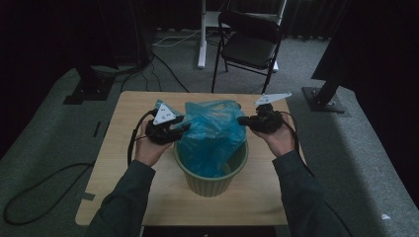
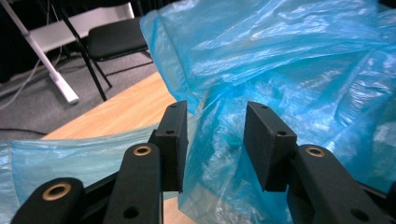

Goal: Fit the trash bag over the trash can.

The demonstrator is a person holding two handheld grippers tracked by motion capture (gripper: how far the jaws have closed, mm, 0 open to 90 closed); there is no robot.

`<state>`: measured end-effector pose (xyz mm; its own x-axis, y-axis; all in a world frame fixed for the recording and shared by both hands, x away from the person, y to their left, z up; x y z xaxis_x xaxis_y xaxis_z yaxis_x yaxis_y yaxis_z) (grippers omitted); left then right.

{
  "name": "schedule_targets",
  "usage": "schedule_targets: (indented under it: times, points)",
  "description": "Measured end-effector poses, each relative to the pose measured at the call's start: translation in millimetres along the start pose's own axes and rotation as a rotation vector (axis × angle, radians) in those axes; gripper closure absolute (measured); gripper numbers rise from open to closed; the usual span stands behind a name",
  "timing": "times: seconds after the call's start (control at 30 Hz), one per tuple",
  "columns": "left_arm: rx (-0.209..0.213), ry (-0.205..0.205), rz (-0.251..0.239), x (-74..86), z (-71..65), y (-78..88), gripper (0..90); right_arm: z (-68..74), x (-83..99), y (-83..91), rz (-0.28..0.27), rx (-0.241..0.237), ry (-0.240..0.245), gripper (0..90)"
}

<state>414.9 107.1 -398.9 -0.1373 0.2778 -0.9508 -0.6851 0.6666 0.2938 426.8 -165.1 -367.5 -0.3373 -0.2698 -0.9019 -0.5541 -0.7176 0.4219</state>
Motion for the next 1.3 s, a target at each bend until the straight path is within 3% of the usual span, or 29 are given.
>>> schedule_targets:
  times: [0.17,0.27,0.4,0.43,0.57,0.67,0.87,1.0,1.1,1.13,1.17,1.23,1.3]
  points:
    - [-0.002,-0.01,0.004,1.2,-2.7,-2.0,72.4,-0.6,0.4,2.0,-0.012,-0.013,-0.017,89.6]
    - [-0.008,-0.046,0.005,0.1,-6.5,-0.6,80.0,-4.5,1.1,5.5,-0.043,-0.049,-0.074,89.7]
    - [-0.022,-0.072,-0.014,-2.5,-8.7,3.6,81.6,-8.7,2.7,8.4,-0.055,-0.047,-0.101,89.8]
    - [-0.02,-0.069,-0.025,-4.1,-8.9,5.9,87.5,-9.8,3.4,9.4,-0.057,-0.041,-0.104,89.8]
    - [-0.014,-0.09,-0.025,-4.8,-12.6,8.4,89.1,-10.4,5.1,9.9,-0.05,-0.028,-0.096,89.8]
    - [0.006,-0.115,-0.027,-3.4,-21.3,13.5,89.2,-11.2,7.4,10.0,-0.039,-0.005,-0.088,89.8]
    - [0.008,-0.15,-0.044,5.2,-34.4,24.4,89.2,-17.4,7.8,13.9,-0.045,0.024,-0.097,89.7]
    - [0.009,-0.149,-0.046,7.0,-34.4,26.4,89.2,-17.8,5.6,16.2,-0.048,0.039,-0.091,89.5]
    - [0.009,-0.148,-0.048,8.1,-34.1,27.6,89.2,-14.7,0.1,19.1,-0.066,0.047,-0.057,75.3]
    - [0.009,-0.148,-0.048,8.1,-34.1,27.6,89.2,-14.7,0.1,19.1,-0.066,0.047,-0.057,75.3]
    - [0.009,-0.149,-0.048,8.4,-34.6,27.9,89.2,-9.0,-5.0,21.6,-0.097,0.02,-0.03,67.6]
    - [0.01,-0.153,-0.044,9.1,-34.9,27.5,89.2,-6.6,-6.8,22.4,-0.104,0.017,-0.021,65.3]
    - [0.009,-0.153,-0.041,9.6,-34.8,26.9,89.2,2.1,-13.6,23.0,-0.12,0.004,0.026,60.0]
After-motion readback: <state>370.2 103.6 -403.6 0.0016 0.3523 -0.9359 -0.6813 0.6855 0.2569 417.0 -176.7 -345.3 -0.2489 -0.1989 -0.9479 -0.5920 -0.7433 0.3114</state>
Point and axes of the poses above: each handheld gripper's, and its own axes: y roughly backward along the jaws, x roughly out of its underside, z roughly to its left, the point moved 5 cm from there along -y, roughly forward along the jaws, and after that the axes turned 12 degrees about -z, right-handed, at the moved point
